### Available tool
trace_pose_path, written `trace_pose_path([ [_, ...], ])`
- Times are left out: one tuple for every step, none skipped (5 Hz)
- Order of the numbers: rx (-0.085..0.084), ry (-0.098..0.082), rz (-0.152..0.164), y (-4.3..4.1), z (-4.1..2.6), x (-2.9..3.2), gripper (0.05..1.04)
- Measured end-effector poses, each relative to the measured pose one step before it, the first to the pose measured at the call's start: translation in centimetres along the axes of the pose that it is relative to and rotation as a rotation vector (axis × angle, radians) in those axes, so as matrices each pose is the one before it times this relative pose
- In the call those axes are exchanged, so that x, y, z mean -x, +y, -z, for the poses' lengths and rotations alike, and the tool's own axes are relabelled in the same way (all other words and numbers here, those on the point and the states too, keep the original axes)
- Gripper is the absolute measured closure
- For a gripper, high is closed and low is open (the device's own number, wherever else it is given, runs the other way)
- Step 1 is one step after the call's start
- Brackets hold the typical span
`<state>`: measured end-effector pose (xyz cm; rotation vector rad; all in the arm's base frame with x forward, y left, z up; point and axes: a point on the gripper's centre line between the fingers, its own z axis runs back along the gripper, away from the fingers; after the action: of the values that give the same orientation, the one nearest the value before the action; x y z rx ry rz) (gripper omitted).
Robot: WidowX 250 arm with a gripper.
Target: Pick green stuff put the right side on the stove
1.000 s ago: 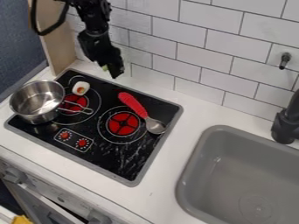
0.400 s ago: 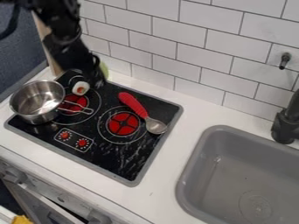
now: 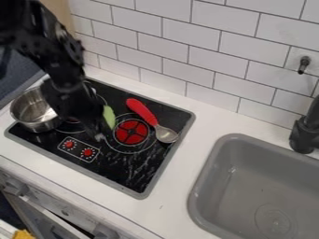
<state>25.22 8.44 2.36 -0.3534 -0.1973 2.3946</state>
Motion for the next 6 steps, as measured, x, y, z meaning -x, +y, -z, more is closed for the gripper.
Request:
trace_pose_path([
  [-0.0277,-0.0227,0.0698,2.437,1.298,0.03,0.393],
  [-0.0131,-0.0281,0.0568,1.346,1.021,0.343,0.393],
  [-0.0148,-0.035,0.0483,0.888,1.113,0.438,0.393],
  [-0.0032,-0.0183,-0.0387,0.233,0.053,-0.348,0.329],
  [-0.0288,0.011,-0.0195,0.277,-0.167,-0.161,0.087],
  [-0.0177,0.0174,-0.004,-0.68,-0.525,-0.346,0.078],
])
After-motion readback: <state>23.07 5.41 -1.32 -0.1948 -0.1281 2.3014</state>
